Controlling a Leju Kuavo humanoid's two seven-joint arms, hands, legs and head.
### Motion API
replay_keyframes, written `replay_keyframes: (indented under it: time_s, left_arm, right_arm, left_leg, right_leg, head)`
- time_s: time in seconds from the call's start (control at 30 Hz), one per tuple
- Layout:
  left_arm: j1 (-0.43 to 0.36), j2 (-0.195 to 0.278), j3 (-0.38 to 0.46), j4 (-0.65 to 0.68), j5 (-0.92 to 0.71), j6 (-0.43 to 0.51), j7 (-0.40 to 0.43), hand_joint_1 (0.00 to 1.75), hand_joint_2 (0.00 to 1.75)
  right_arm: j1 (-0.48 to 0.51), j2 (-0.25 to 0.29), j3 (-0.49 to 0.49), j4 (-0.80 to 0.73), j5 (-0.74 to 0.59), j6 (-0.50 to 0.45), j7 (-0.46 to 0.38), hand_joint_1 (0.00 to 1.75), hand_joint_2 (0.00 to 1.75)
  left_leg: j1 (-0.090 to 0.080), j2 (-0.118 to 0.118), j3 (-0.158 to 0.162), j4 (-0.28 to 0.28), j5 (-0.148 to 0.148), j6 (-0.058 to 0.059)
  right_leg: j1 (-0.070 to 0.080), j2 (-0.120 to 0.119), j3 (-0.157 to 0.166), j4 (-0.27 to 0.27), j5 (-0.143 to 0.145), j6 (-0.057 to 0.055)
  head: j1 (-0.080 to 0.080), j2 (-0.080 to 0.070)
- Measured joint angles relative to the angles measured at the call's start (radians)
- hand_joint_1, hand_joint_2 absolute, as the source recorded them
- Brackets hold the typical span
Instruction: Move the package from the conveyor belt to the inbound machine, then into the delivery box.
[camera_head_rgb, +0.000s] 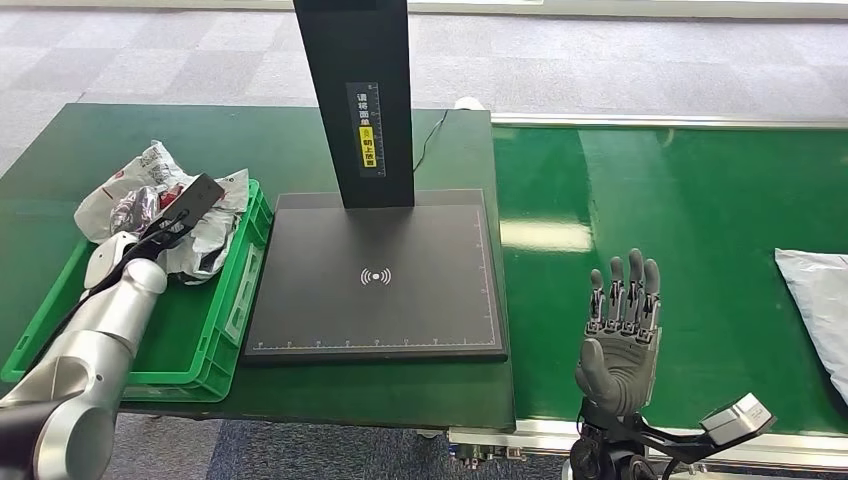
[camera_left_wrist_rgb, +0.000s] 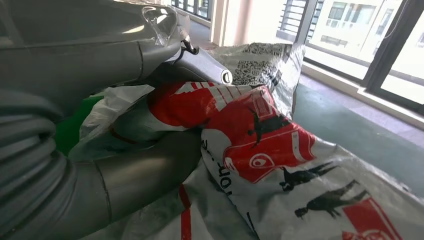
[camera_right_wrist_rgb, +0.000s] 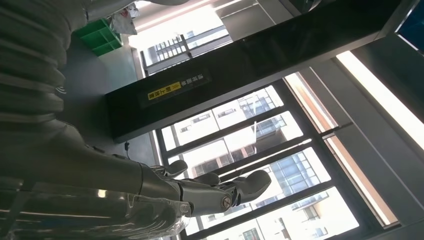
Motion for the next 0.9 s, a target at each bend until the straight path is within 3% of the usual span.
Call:
replay_keyframes:
  time_s: [0.07,0.2,0.3,0.5,0.73,0.9]
  left_arm:
    - [-0.003,0.0,-0.003,0.012,-0.008,-0.008,0.007,1.75,1.75]
    - [-0.006,0.0,-0.009,0.03,-0.016,-0.015,0.014,0.04,1.75]
    - [-0.006,-0.004,0.0,0.032,0.001,-0.027,-0.02,0.0,1.75]
    - [0.047,-0.038,0.072,-0.093,0.196,-0.022,-0.23,0.0,1.75]
    - [0.245,-0.12,0.12,-0.543,0.61,0.015,-0.429,0.0,1.75]
    - [0.467,-0.191,0.086,-0.917,0.688,0.154,-0.545,0.0,1.75]
  right_arm:
    - [0.0,0.0,0.0,-0.001,-0.001,-0.001,0.002,0.0,1.75]
    - [0.0,0.004,0.0,-0.004,-0.001,-0.008,0.007,0.0,1.75]
    - [0.001,0.007,0.0,-0.01,-0.002,-0.012,0.012,0.0,1.75]
    - [0.002,0.008,-0.002,-0.012,-0.002,-0.012,0.014,0.0,1.75]
    - [0.014,0.009,-0.003,-0.015,-0.004,-0.038,0.012,0.0,1.75]
    - [0.02,0.01,-0.002,-0.023,-0.006,-0.061,0.014,0.0,1.75]
  left_leg:
    - [0.0,0.0,0.0,0.0,0.0,0.0]
    - [0.0,0.0,0.0,0.0,0.0,0.0]
    - [0.0,0.0,0.0,0.0,0.0,0.0]
    - [0.0,0.0,0.0,0.0,0.0,0.0]
    - [0.0,0.001,0.0,0.0,-0.001,0.0]
    - [0.0,0.002,0.0,0.0,-0.002,0.0]
  right_leg:
    - [0.0,0.0,0.0,0.0,0.0,0.0]
    - [0.0,0.0,0.0,0.0,0.0,0.0]
    - [0.0,0.0,0.0,0.0,0.0,0.0]
    - [0.0,0.0,0.0,0.0,0.0,0.0]
    - [0.0,0.0,0.0,0.0,0.0,0.0]
    - [-0.001,0.001,-0.001,0.0,-0.001,0.0]
  head:
    - [0.0,0.0]
    - [0.0,0.0]
    - [0.0,0.0]
    - [0.0,0.0]
    - [0.0,0.0]
    - [0.0,0.0]
